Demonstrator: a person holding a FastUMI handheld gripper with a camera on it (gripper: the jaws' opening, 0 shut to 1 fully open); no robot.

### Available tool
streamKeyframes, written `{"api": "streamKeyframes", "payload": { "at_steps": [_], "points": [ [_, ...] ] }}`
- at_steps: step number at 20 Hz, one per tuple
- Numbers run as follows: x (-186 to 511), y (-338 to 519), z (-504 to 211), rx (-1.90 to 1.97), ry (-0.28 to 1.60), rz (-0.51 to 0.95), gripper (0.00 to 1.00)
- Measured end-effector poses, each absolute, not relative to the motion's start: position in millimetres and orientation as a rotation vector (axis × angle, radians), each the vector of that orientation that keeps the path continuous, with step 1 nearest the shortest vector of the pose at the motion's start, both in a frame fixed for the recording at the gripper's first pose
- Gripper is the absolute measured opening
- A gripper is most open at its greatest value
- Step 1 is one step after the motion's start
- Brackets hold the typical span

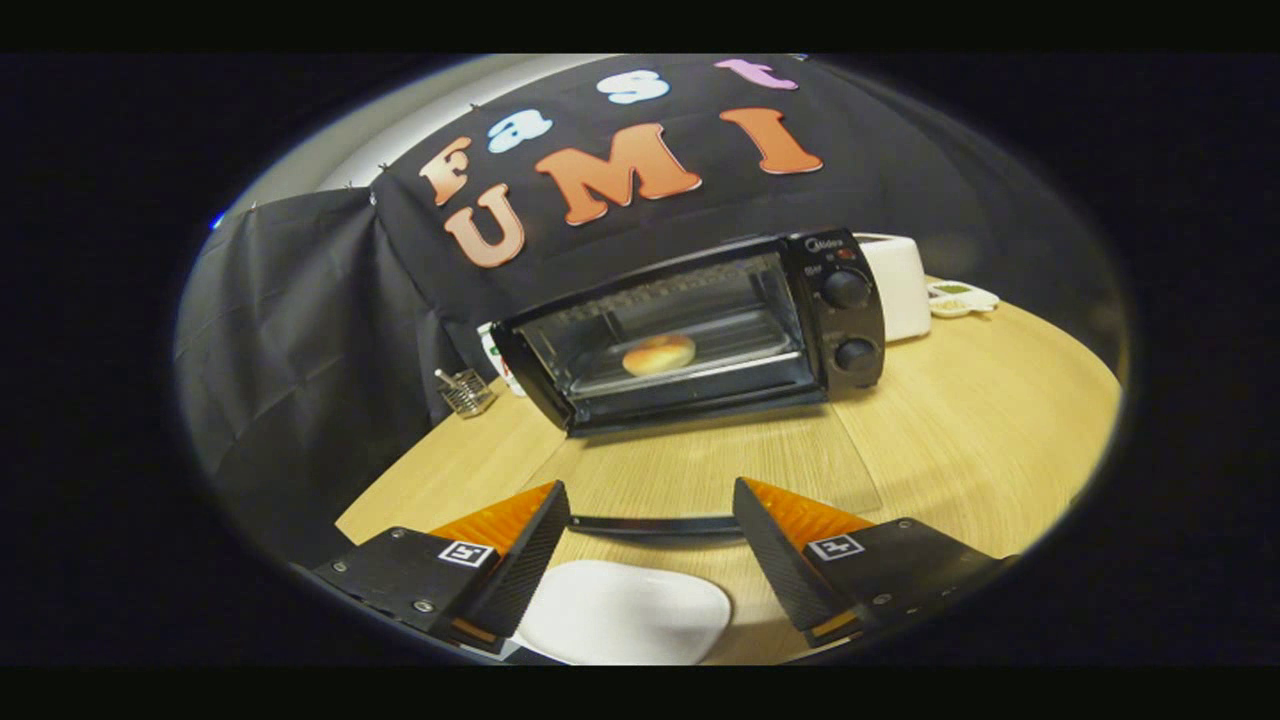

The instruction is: Open the toaster oven, put the food inside, and close the toaster oven door.

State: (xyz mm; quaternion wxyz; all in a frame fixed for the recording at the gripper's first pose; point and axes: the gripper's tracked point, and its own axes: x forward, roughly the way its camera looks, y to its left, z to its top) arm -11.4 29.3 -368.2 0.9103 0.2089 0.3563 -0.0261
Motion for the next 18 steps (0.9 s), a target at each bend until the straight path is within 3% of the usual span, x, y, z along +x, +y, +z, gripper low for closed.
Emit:
{"api": "streamKeyframes", "payload": {
  "at_steps": [8,18],
  "points": [
    [-39.1,26.8,-406.8,0.373,0.858,-0.1,0.98],
    [-20.0,21.2,-401.0,0.211,0.848,-0.161,0.97]
  ]
}}
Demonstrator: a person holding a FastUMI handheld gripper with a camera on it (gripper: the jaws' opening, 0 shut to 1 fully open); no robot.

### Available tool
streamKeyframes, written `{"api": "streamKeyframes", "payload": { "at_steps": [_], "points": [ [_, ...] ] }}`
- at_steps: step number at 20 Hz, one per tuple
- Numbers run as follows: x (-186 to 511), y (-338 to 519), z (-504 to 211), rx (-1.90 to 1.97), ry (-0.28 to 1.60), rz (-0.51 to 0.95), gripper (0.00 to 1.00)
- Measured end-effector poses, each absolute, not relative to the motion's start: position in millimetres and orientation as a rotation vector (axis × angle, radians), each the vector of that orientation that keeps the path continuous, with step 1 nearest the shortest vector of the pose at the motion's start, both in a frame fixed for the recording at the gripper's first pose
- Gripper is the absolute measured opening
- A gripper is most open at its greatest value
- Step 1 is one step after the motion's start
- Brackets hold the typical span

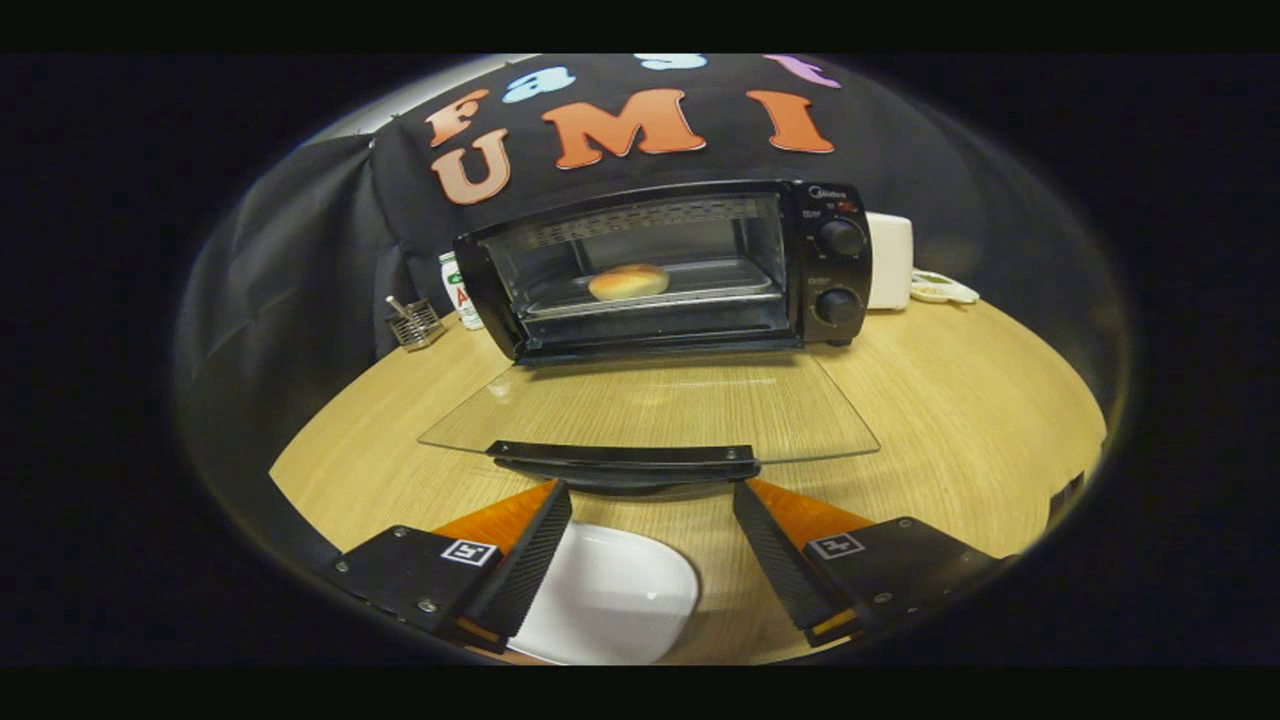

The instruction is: Open the toaster oven, put the food inside, and close the toaster oven door.

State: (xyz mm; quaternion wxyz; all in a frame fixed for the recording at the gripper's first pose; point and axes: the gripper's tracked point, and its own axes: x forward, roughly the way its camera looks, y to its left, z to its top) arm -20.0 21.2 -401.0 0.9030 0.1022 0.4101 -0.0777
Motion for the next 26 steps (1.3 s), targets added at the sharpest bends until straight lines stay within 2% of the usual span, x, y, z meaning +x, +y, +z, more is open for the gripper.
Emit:
{"api": "streamKeyframes", "payload": {
  "at_steps": [6,26],
  "points": [
    [16.5,40.2,-370.7,0.256,0.769,-0.098,0.97],
    [118.0,-8.6,-325.8,0.103,0.605,-0.185,0.97]
  ]
}}
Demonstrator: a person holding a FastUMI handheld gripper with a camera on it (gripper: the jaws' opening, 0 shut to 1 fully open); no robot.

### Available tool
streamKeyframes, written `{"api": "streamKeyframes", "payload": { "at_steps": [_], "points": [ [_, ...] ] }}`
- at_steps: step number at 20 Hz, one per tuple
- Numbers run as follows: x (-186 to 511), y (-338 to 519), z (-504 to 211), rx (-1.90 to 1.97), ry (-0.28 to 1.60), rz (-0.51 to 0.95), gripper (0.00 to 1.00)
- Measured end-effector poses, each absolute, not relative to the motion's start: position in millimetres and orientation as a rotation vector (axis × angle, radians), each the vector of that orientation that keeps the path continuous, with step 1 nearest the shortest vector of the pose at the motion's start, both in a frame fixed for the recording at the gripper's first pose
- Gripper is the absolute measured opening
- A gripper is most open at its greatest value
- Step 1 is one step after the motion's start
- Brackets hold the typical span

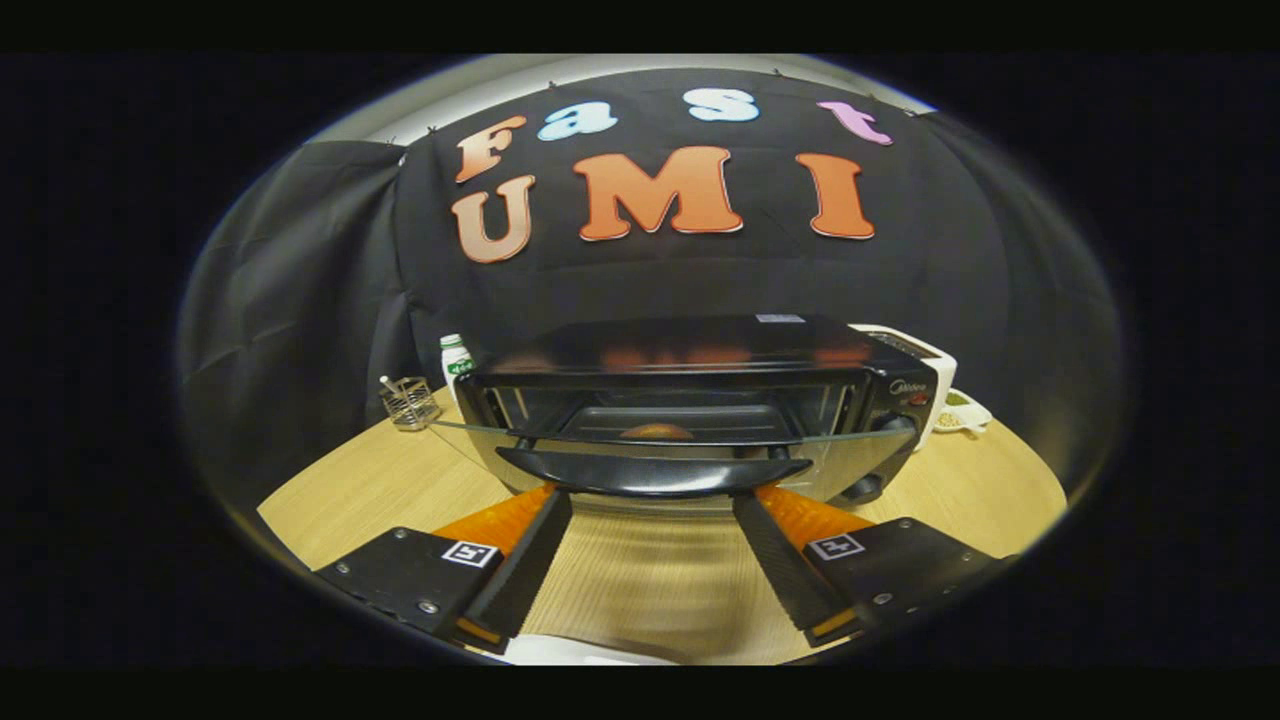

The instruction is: Open the toaster oven, put the food inside, and close the toaster oven door.

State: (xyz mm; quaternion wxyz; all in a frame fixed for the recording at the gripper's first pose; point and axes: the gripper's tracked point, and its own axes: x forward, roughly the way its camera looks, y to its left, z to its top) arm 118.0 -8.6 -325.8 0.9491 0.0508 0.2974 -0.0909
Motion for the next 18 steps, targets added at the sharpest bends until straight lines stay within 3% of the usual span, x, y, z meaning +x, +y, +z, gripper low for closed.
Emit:
{"api": "streamKeyframes", "payload": {
  "at_steps": [12,18],
  "points": [
    [142.2,-13.7,-311.1,0.069,0.556,-0.218,0.98],
    [118.9,-9.5,-247.3,-0.002,0.391,-0.199,0.99]
  ]
}}
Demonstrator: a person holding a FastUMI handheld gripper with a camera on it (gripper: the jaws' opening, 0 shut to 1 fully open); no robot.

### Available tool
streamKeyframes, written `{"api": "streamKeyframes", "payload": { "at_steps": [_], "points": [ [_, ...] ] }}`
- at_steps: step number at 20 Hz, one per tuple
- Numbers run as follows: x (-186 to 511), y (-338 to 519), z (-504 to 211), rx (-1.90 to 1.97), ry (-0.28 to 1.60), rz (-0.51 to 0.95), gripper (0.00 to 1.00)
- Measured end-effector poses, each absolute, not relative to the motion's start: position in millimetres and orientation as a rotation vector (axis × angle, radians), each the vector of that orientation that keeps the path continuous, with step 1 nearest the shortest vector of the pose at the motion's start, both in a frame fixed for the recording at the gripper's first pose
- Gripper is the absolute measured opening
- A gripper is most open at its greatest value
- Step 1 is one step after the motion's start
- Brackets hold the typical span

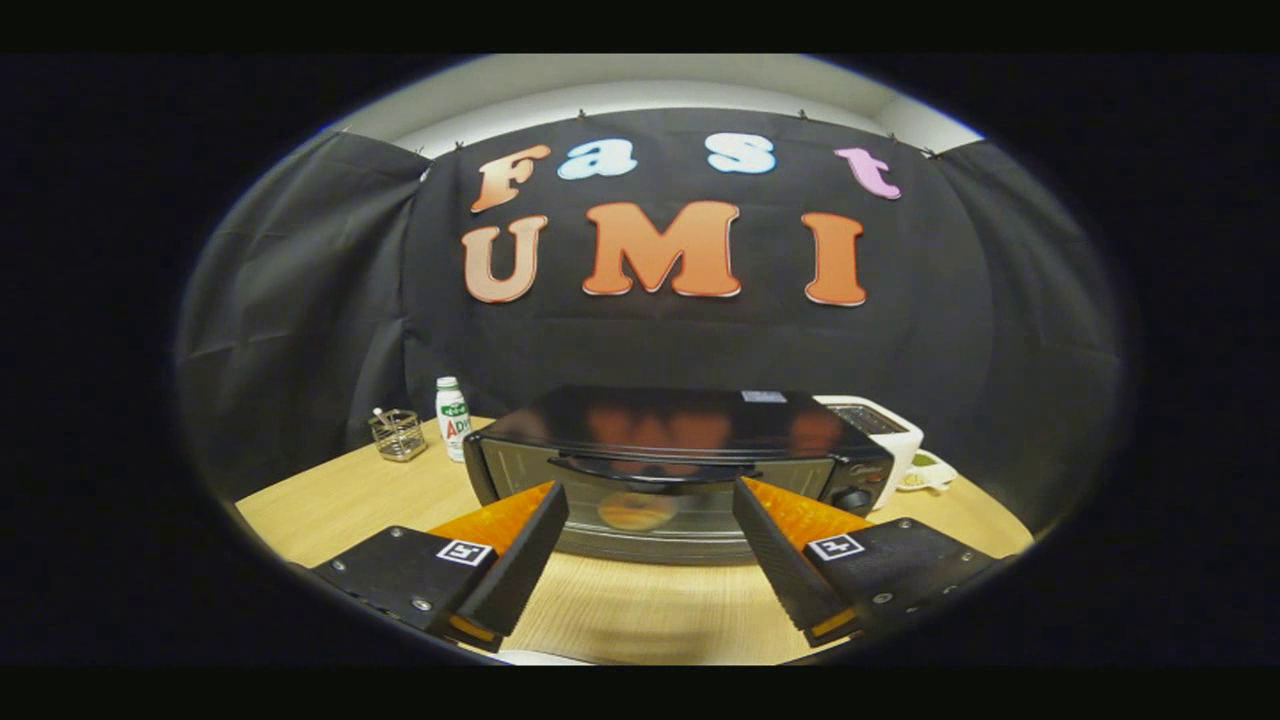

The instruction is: Open the toaster oven, put the food inside, and close the toaster oven door.

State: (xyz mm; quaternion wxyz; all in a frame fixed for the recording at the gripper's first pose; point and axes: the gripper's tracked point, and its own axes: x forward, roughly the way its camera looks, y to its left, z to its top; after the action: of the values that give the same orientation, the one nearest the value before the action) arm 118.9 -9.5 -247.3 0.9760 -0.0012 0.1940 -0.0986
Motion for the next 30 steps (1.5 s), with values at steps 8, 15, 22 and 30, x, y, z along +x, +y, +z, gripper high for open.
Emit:
{"api": "streamKeyframes", "payload": {
  "at_steps": [8,15,22,30],
  "points": [
    [64.2,-5.7,-166.3,-0.075,0.187,-0.201,0.98],
    [13.2,-7.7,-136.8,-0.016,0.122,-0.203,0.99],
    [-9.4,-9.9,-119.1,0.057,0.062,-0.176,0.98],
    [-17.9,7.9,-111.1,-0.007,0.038,-0.14,0.98]
  ]
}}
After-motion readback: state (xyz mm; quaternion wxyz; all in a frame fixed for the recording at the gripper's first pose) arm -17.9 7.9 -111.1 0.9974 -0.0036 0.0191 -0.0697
